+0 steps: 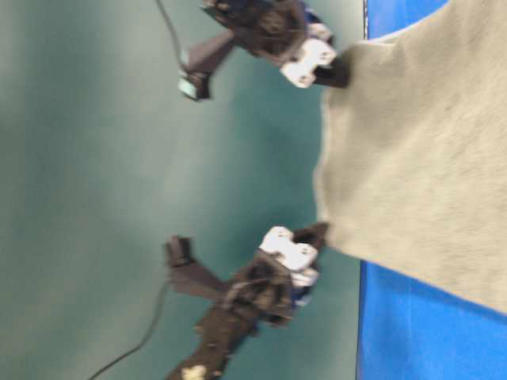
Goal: Fold a large towel.
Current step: 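Lay the strip vertically and grasp its far end with both grippers, then fold the far end toward the near end with both grippers and release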
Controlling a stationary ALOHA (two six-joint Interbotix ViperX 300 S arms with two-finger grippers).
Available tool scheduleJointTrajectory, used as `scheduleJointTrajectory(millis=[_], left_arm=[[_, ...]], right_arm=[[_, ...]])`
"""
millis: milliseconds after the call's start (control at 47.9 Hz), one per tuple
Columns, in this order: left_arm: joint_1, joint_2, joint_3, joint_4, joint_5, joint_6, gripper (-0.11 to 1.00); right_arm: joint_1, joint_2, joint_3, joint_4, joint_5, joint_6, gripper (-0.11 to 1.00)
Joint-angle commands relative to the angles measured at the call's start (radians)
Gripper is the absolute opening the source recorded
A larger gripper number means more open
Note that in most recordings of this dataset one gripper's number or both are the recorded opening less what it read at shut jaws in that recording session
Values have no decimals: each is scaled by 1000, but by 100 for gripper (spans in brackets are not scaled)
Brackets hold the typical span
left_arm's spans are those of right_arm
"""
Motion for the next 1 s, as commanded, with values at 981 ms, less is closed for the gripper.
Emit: scheduleJointTrajectory(millis=[981], left_arm=[[-669, -342, 449, -21, -137, -12, 3]], right_arm=[[788, -419, 259, 55, 293, 327, 7]])
